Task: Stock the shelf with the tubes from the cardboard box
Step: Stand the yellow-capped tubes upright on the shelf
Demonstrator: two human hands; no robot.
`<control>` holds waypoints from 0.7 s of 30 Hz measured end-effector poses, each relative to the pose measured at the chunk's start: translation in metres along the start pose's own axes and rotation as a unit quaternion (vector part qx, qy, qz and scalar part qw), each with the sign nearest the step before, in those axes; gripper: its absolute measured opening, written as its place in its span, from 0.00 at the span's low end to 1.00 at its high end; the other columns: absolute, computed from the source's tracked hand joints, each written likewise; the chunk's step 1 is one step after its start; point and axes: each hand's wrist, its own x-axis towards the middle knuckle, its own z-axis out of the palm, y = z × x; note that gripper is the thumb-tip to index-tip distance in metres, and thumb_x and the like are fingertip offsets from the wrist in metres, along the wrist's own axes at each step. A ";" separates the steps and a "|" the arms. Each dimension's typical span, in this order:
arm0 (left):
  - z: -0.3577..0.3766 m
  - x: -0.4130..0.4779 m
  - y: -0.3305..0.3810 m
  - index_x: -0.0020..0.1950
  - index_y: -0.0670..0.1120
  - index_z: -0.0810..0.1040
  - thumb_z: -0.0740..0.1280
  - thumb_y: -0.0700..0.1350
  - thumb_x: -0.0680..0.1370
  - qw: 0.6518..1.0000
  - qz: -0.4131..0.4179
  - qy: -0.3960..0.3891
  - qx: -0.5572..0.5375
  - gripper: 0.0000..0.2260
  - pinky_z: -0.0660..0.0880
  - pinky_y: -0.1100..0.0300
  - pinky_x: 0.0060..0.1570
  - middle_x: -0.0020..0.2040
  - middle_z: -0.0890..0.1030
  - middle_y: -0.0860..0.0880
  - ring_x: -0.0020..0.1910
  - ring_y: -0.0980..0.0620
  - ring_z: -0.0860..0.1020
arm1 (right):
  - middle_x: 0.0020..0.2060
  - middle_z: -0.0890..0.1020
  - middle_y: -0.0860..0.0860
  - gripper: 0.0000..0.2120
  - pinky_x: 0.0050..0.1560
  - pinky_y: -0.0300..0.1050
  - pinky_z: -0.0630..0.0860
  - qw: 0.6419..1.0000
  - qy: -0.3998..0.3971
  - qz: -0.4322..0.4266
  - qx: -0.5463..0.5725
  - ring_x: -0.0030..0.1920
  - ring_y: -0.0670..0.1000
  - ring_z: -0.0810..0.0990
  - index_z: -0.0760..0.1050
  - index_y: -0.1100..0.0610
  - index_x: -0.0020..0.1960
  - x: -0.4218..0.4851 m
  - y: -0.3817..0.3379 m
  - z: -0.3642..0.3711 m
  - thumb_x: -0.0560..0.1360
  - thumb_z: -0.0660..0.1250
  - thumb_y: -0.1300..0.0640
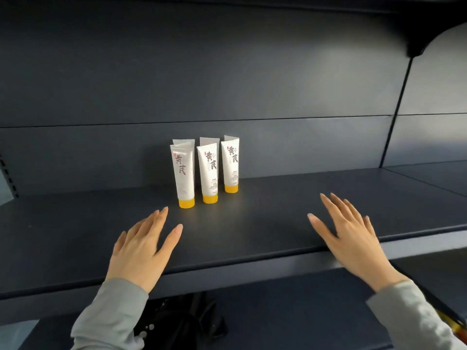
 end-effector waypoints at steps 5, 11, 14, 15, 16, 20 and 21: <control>0.004 -0.007 0.014 0.75 0.57 0.55 0.43 0.72 0.72 0.999 0.046 0.020 0.000 0.35 0.55 0.46 0.72 0.75 0.60 0.54 0.73 0.50 0.58 | 0.77 0.51 0.45 0.39 0.75 0.59 0.45 0.999 0.019 0.033 -0.009 0.77 0.49 0.45 0.48 0.45 0.77 -0.028 0.030 -0.019 0.70 0.41 0.30; 0.029 -0.019 0.056 0.74 0.59 0.56 0.44 0.71 0.73 0.988 0.145 0.010 -0.052 0.32 0.61 0.38 0.68 0.74 0.64 0.53 0.72 0.48 0.62 | 0.77 0.52 0.44 0.37 0.74 0.59 0.45 0.994 0.050 0.100 0.003 0.77 0.48 0.47 0.49 0.45 0.77 -0.070 0.086 -0.038 0.72 0.42 0.31; 0.045 -0.032 0.101 0.74 0.58 0.58 0.45 0.70 0.74 0.978 0.191 0.005 -0.086 0.32 0.60 0.40 0.68 0.73 0.63 0.54 0.72 0.49 0.62 | 0.77 0.53 0.44 0.37 0.75 0.59 0.45 0.990 0.054 0.130 -0.005 0.77 0.48 0.47 0.50 0.45 0.77 -0.095 0.120 -0.051 0.71 0.42 0.30; 0.051 -0.040 0.119 0.73 0.58 0.59 0.45 0.70 0.74 0.973 0.205 -0.003 -0.107 0.31 0.60 0.41 0.69 0.73 0.63 0.56 0.72 0.51 0.61 | 0.77 0.54 0.44 0.37 0.75 0.58 0.45 0.988 0.062 0.141 -0.007 0.77 0.48 0.48 0.51 0.45 0.77 -0.105 0.132 -0.056 0.72 0.42 0.31; 0.057 -0.049 0.137 0.73 0.58 0.59 0.46 0.69 0.74 0.966 0.223 -0.015 -0.128 0.31 0.60 0.41 0.69 0.72 0.63 0.57 0.71 0.53 0.61 | 0.76 0.55 0.44 0.36 0.75 0.57 0.45 0.985 0.072 0.153 -0.009 0.77 0.48 0.49 0.51 0.45 0.77 -0.115 0.143 -0.061 0.72 0.43 0.31; 0.088 -0.089 0.200 0.73 0.58 0.61 0.49 0.66 0.74 0.933 0.289 -0.087 -0.196 0.28 0.60 0.43 0.69 0.73 0.64 0.57 0.71 0.62 0.59 | 0.76 0.57 0.44 0.35 0.76 0.55 0.50 0.971 0.106 0.212 -0.011 0.76 0.48 0.54 0.53 0.45 0.76 -0.164 0.190 -0.077 0.73 0.46 0.32; 0.097 -0.098 0.213 0.73 0.58 0.60 0.50 0.66 0.74 0.928 0.297 -0.103 -0.201 0.28 0.60 0.43 0.70 0.73 0.64 0.57 0.71 0.61 0.59 | 0.76 0.57 0.44 0.34 0.75 0.55 0.51 0.968 0.106 0.228 -0.013 0.76 0.48 0.54 0.53 0.45 0.76 -0.177 0.201 -0.079 0.74 0.47 0.32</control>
